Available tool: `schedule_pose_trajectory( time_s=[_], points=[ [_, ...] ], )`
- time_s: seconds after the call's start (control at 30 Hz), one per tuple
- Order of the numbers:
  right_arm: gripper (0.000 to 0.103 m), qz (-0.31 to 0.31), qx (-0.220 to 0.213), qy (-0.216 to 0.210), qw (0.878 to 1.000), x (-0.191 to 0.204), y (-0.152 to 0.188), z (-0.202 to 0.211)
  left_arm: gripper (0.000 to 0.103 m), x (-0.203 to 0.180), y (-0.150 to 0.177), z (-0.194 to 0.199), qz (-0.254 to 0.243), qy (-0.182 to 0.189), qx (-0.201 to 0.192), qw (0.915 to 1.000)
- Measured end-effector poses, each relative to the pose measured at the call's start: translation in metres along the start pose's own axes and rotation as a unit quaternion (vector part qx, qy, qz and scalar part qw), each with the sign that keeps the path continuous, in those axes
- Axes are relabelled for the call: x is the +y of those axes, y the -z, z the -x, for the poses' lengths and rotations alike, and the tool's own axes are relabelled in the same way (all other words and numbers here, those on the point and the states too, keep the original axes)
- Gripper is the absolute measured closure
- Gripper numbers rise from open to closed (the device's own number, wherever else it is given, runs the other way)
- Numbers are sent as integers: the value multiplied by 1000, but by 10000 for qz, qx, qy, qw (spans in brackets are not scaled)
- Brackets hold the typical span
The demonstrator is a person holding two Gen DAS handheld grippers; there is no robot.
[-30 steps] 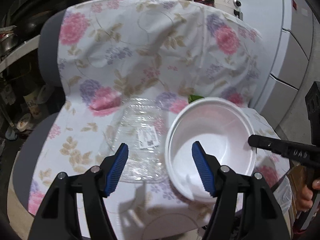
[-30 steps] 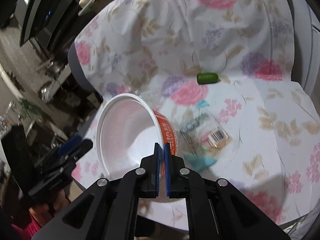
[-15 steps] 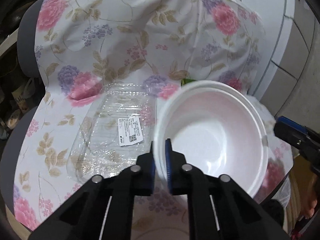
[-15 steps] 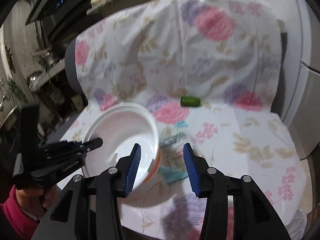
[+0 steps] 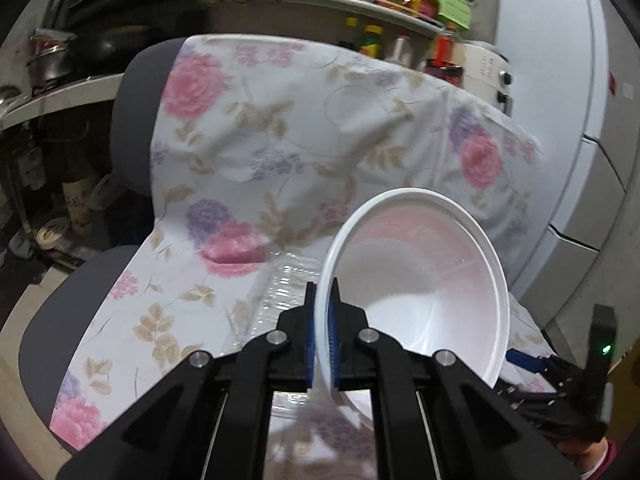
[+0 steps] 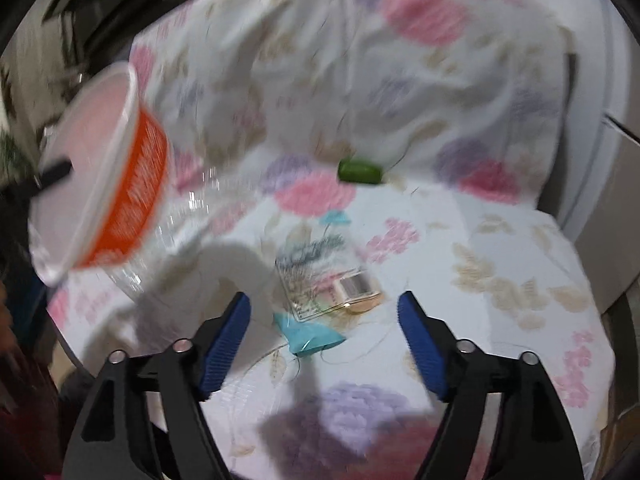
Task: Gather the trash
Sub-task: 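Hand the bowl to the left gripper, which closes on its rim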
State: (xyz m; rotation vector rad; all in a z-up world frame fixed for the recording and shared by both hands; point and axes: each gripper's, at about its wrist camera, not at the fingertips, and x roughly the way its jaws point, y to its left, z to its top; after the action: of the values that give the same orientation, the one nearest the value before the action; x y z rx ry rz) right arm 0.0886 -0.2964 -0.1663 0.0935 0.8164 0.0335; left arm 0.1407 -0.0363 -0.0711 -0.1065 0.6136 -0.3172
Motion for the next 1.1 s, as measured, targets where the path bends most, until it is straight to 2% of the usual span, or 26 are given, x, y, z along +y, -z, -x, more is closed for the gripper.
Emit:
schedule_pose_trajectory(
  time_s=[0.1,0.37,0.57,0.63,0.67,0.7,0.77,0.8,0.9,1.03,1.1],
  points=[
    [17,-13,127,-17,9999,0,-6,-23,99,9,3,-16,176,-42,180,9997],
    [14,-103,667,-269,9974,-8,-18,-72,99,14,10,-40,197,-42,373,9991],
    [14,458,786,-374,9952,8,-8,-71,99,17,15,-51,247,-80,492,9985],
    [20,542,782,-415,9946,11,-7,-68,99,17,16,-52,269,-87,512,9983],
    [29,554,772,-475,9943,13,-6,-66,99,17,16,-52,271,-91,517,9983],
    [45,577,767,-530,9940,15,-6,-64,99,17,16,-52,270,-98,516,9983],
    [60,624,758,-553,9936,22,-6,-61,99,16,17,-52,263,-117,528,9982],
    [75,631,754,-582,9934,26,-6,-60,99,16,17,-52,263,-120,532,9982],
    [98,593,749,-387,9947,29,-7,-60,99,17,18,-50,283,-153,536,9980],
    [102,555,481,-209,9971,28,-6,-44,99,17,19,-43,304,-179,521,9980],
    [101,504,374,-304,9976,25,-7,-32,99,17,19,-39,287,-169,505,9982]
  ],
)
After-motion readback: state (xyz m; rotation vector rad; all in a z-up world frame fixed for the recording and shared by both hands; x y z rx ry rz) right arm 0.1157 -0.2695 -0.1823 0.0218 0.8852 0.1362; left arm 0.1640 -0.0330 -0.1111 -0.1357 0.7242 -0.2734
